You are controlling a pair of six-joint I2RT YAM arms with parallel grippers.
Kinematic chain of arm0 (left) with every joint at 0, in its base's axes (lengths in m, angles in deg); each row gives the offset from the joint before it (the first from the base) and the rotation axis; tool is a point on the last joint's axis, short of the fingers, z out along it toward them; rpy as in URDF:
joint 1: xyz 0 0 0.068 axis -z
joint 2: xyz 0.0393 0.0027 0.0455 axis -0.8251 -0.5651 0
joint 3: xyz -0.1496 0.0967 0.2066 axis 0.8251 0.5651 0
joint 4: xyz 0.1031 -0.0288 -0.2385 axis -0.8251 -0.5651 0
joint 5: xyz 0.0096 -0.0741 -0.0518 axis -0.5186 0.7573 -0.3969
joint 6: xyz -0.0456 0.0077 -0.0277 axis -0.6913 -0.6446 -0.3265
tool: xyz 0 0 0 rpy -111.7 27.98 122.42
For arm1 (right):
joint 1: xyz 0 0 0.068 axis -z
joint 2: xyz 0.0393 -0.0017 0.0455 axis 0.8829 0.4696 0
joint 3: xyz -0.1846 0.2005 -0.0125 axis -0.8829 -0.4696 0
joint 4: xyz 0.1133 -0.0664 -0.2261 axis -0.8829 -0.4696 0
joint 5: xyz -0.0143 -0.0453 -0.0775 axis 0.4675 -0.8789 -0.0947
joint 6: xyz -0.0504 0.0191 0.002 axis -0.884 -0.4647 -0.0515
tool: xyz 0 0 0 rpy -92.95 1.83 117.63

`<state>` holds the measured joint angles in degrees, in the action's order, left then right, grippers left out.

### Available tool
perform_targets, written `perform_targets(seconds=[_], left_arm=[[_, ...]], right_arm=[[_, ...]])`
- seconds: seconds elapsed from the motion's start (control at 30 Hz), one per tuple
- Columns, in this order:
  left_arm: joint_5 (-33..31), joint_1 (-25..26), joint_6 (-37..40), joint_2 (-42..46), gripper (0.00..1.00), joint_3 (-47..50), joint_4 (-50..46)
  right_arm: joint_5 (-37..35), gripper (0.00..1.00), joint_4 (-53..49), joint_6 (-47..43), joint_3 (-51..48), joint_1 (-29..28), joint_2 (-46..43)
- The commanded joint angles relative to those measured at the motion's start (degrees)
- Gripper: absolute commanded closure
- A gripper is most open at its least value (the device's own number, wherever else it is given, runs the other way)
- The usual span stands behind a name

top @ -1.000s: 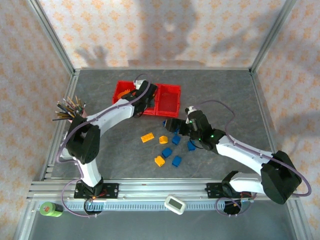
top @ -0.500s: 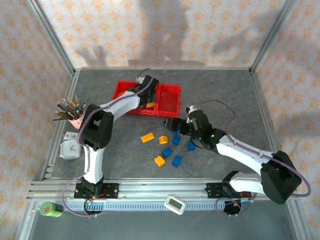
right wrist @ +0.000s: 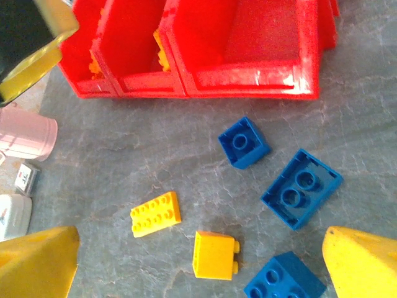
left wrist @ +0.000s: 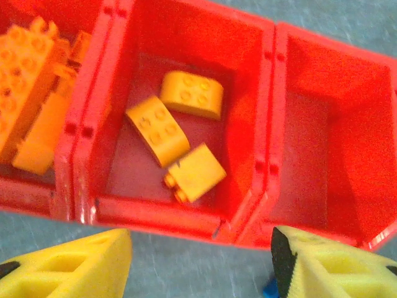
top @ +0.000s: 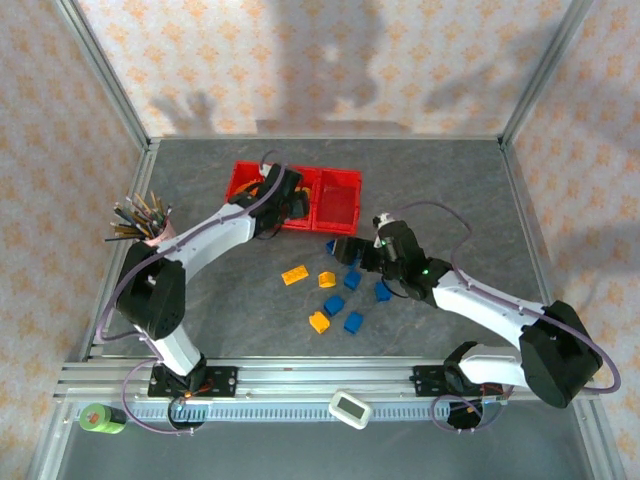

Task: Sort the legos into containers by color
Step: Move the lego to the center of the table.

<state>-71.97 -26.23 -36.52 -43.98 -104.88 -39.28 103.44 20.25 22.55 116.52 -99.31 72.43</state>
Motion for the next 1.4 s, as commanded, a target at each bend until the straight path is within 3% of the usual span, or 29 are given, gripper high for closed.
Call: perform_targets(seconds=[0.0,0.47,0.87,1.37], left_arm=[[0.98,3.57,-1.65,2.61,0.35,4.25,0.15],[0.70,16.52,-12.19,3.90,0.26,13.16,1.71],[2.92,18.93,-14.24,-2.75,0.24,12.68,5.60],[3.48,19.60,-15.58,-7.75,0.31,13.01,7.26]], right_arm=[[0.39,0.00,-2.69,-1.08,-1.63,0.40,-1.69],[2.94,0.00,-6.01,-1.25,-6.65,1.28,-6.36],[2.76,0.00,-6.90,-0.73,-8.38,2.34,-9.26],[3.08,0.00,-5.95,-0.38,-9.27,2.69,-9.69]])
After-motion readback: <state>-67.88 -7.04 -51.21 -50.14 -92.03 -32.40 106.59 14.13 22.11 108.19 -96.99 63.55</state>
